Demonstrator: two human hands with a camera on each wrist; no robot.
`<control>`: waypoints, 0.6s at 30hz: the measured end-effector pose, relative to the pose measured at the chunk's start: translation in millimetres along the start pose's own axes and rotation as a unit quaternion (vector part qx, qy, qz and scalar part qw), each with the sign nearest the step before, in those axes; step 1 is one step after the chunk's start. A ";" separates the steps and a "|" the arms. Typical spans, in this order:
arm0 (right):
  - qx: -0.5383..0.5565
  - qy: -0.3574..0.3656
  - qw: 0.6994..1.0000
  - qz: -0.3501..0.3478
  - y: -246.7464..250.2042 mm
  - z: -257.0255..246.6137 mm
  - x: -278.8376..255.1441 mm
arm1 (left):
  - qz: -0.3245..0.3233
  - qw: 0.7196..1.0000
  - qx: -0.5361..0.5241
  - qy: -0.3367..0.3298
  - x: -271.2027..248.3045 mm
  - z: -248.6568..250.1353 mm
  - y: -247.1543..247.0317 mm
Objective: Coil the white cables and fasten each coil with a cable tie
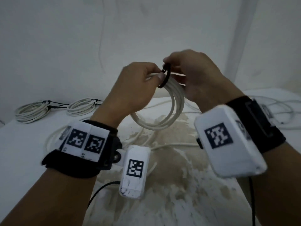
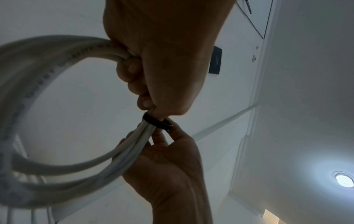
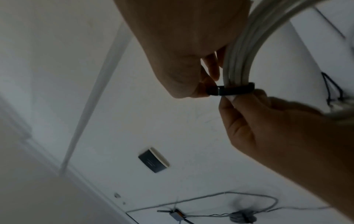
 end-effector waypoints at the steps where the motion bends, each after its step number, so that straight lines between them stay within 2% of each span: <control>1: 0.028 -0.005 0.999 0.013 2.4 -0.2 2.6 | -0.013 1.000 -0.002 -0.012 -0.9 2.0 -1.0; 4: 0.022 0.002 0.999 0.047 6.2 -0.7 7.2 | -0.045 0.998 -0.010 -0.031 -4.6 4.9 -6.5; 6: 0.000 0.028 0.999 0.024 4.9 0.6 7.5 | -0.040 0.999 -0.019 -0.012 -4.3 2.0 -8.3; 9: -0.074 0.100 0.990 -0.063 2.4 2.8 3.7 | -0.033 0.989 -0.099 0.104 0.5 -7.4 -4.3; 11: -0.147 0.171 0.971 -0.081 0.4 1.8 2.2 | -0.047 0.970 -0.179 0.157 1.3 -10.3 -0.3; 14: -0.270 0.253 0.928 -0.050 -2.2 -2.1 5.8 | -0.048 0.964 -0.209 0.160 0.5 -7.9 0.1; 18: -0.332 0.269 0.904 -0.025 4.4 -5.2 12.1 | -0.049 0.972 -0.187 0.132 -2.7 1.4 -6.7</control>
Point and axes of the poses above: each hand's wrist, its own x-axis towards the middle knuckle, its own y-axis out of the back of the hand, z = x × y, the point moved 1 cm from there along x, towards the middle knuckle, and after that the axes turned 9 degrees about y, right-handed, at the moved point
